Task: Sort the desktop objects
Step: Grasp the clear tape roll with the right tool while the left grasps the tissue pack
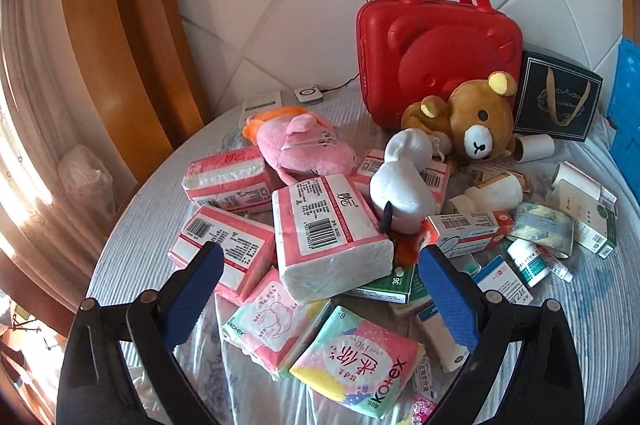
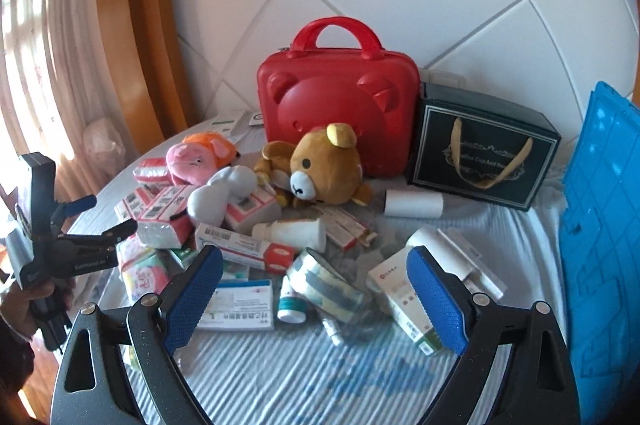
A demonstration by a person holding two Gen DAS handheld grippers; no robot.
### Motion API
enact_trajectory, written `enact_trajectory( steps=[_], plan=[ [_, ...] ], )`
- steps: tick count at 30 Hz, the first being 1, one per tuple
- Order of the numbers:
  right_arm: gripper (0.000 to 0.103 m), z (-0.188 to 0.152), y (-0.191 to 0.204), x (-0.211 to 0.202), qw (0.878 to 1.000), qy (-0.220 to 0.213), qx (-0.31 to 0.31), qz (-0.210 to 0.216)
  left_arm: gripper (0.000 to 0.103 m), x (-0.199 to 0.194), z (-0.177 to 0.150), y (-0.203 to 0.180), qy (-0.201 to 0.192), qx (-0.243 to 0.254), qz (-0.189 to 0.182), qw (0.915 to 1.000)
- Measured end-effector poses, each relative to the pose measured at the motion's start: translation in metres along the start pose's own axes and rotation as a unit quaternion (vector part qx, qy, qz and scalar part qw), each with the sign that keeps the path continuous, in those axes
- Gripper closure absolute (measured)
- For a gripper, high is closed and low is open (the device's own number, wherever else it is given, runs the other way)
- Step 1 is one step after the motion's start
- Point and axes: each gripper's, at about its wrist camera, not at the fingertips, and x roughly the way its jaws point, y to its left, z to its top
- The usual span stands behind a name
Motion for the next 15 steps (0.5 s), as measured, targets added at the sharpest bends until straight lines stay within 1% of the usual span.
enact_trajectory(
  steps=[5,8,13,15],
  plan=[
    [0.009,-0.001,-0.002,0.042,0.999,0.038,-0.014,0.018,0.004,0.026,0.003,-0.005,0.024,-0.002,-0.003,0.9997],
    [0.009,-0.005,0.001,0.061,0.997,0.057,-0.04,0.027,0.004,0.044,0.002,-0.004,0.045,-0.01,-0.005,0.9989],
    [0.009,-0.019,0.006,0.092,0.99,0.102,-0.09,0.039,0.004,0.067,-0.003,-0.004,0.07,-0.012,0.002,0.9975],
    [0.009,-0.026,0.007,0.102,0.986,0.118,-0.109,0.041,0.004,0.073,-0.003,-0.004,0.073,-0.019,-0.002,0.9972]
  ],
)
